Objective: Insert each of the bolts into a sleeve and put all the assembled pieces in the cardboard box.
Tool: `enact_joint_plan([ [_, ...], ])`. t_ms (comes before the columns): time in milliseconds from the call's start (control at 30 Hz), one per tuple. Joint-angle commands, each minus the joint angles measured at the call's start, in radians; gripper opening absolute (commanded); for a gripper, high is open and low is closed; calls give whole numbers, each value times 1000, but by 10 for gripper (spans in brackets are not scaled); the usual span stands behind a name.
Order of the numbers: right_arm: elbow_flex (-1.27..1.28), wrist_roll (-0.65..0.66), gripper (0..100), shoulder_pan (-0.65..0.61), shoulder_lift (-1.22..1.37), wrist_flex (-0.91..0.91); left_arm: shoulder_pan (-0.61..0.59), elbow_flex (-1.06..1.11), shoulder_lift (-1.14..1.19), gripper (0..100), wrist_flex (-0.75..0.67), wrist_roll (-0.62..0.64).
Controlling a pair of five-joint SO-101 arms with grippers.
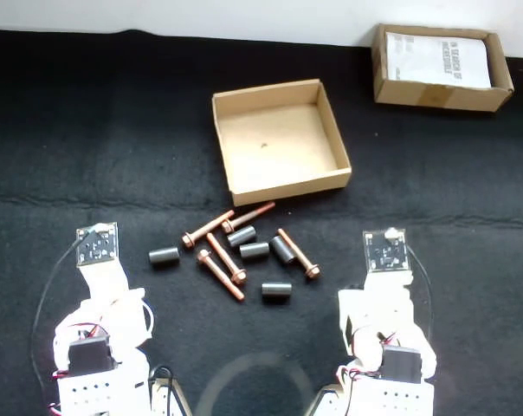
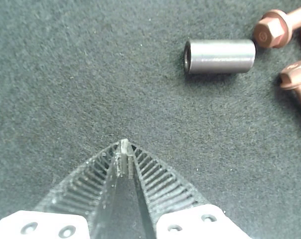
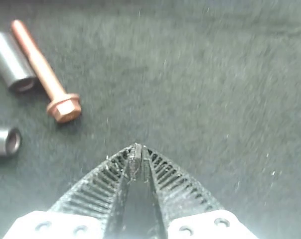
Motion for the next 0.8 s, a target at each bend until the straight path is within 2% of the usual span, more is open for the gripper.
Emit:
enact_joint_plan([
  [0,147,-5,7,2,-13,-107,-13,18,-10,13,3,-3],
  [300,99,-5,7,5,-13,-381,-13,18,-10,13,3,-3],
  [533,-105,-5,7,-41,-5,-400,-13,18,-10,13,3,-3],
  [633,-265,-5,7,-65,-1,-306,-13,18,-10,13,3,-3],
  [767,-495,-5,7,-134,18,-31,-13,18,-10,13,3,-3],
])
